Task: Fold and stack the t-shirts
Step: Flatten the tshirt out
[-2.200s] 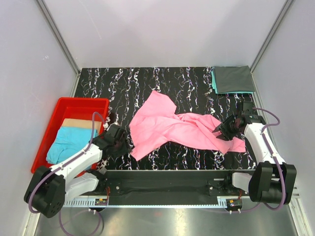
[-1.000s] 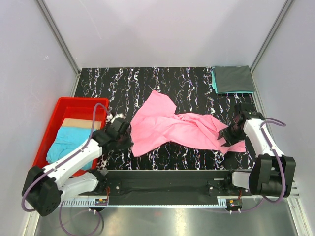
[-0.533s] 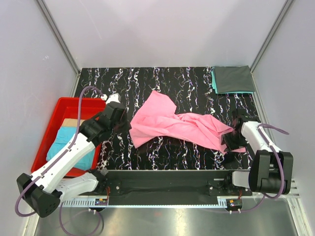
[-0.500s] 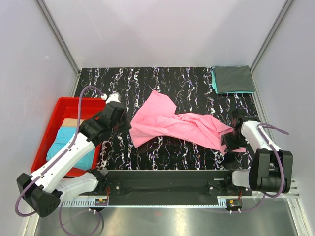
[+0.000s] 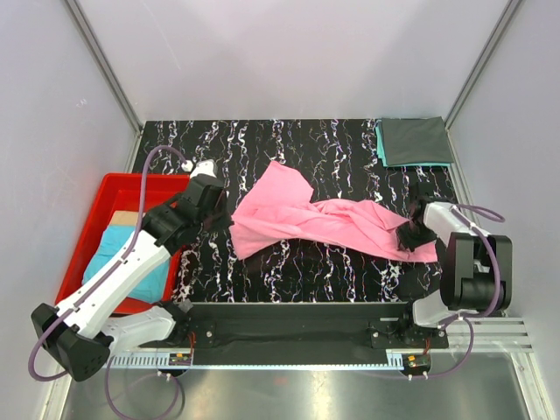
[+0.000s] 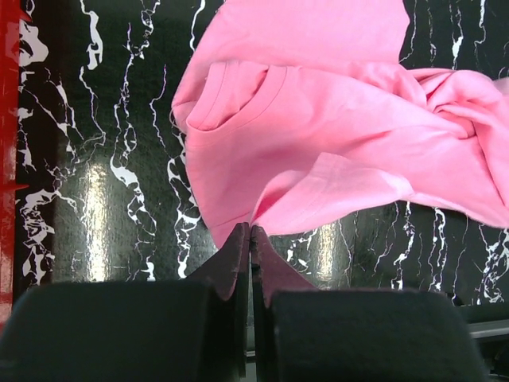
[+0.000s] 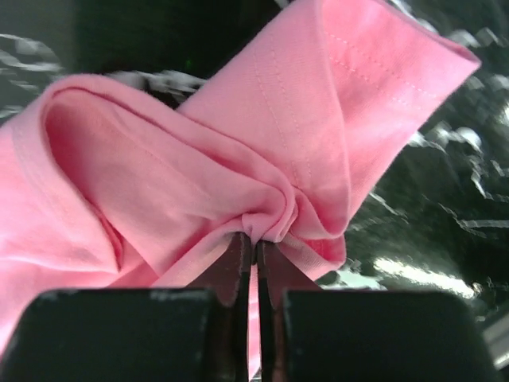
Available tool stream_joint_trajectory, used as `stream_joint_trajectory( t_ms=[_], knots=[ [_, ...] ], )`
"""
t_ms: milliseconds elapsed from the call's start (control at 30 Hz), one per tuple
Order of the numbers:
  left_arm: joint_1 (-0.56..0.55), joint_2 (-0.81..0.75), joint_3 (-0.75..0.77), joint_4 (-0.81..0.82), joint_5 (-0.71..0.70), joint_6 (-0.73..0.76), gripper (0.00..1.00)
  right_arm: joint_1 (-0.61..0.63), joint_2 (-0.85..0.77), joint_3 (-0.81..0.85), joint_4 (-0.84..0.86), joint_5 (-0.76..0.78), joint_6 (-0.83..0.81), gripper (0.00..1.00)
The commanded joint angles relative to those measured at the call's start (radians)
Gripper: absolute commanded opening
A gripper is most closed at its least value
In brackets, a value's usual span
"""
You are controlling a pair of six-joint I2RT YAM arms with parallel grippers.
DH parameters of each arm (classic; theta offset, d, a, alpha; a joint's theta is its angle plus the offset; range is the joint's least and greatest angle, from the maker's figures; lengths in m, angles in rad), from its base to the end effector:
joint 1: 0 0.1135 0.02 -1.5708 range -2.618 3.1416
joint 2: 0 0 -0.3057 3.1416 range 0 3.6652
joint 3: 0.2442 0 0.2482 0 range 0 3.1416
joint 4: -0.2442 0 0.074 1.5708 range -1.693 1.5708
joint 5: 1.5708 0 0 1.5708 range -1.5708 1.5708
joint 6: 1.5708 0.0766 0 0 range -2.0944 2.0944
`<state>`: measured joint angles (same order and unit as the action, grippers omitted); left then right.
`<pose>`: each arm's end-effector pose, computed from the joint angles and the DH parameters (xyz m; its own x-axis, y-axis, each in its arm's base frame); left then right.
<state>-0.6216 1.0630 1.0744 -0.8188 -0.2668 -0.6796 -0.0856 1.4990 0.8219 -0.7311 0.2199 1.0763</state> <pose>0.1855 -0.1081 0.3365 -0.7168 -0.2323 -0.6575 -0.0475 0.9569 -0.2864 0.2451 -0.0378 0.1675 -0.3622 0.8933 -0.2663 0.9217 0.3858 0.0403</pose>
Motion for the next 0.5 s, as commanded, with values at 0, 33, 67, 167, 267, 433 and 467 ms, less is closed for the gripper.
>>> stream_joint_trajectory(
  t_ms=[0, 33, 67, 167, 267, 433, 467],
  knots=[
    [-0.003, 0.000, 0.055, 0.010, -0.049, 0.020, 0.00, 0.004, 0.055, 0.097, 0.081, 0.053, -0.130, 0.00],
    [-0.003, -0.001, 0.055, 0.009, -0.057, 0.017, 0.00, 0.004, 0.064, 0.138, 0.067, 0.059, -0.145, 0.00],
    [-0.003, -0.001, 0.055, 0.006, -0.063, 0.015, 0.00, 0.004, 0.070, 0.160, 0.059, 0.062, -0.180, 0.00],
    [-0.003, -0.003, 0.065, -0.020, -0.100, 0.011, 0.00, 0.004, 0.086, 0.235, 0.041, 0.067, -0.235, 0.00],
    [-0.003, -0.009, 0.062, -0.026, -0.111, 0.014, 0.00, 0.004, 0.095, 0.304, 0.032, 0.059, -0.271, 0.00],
    [-0.003, -0.034, 0.030, -0.011, -0.054, 0.015, 0.00, 0.004, 0.122, 0.413, -0.002, 0.064, -0.292, 0.00],
    [-0.003, -0.038, 0.025, -0.008, -0.046, 0.014, 0.00, 0.004, 0.130, 0.424, -0.001, 0.056, -0.305, 0.00]
  ],
)
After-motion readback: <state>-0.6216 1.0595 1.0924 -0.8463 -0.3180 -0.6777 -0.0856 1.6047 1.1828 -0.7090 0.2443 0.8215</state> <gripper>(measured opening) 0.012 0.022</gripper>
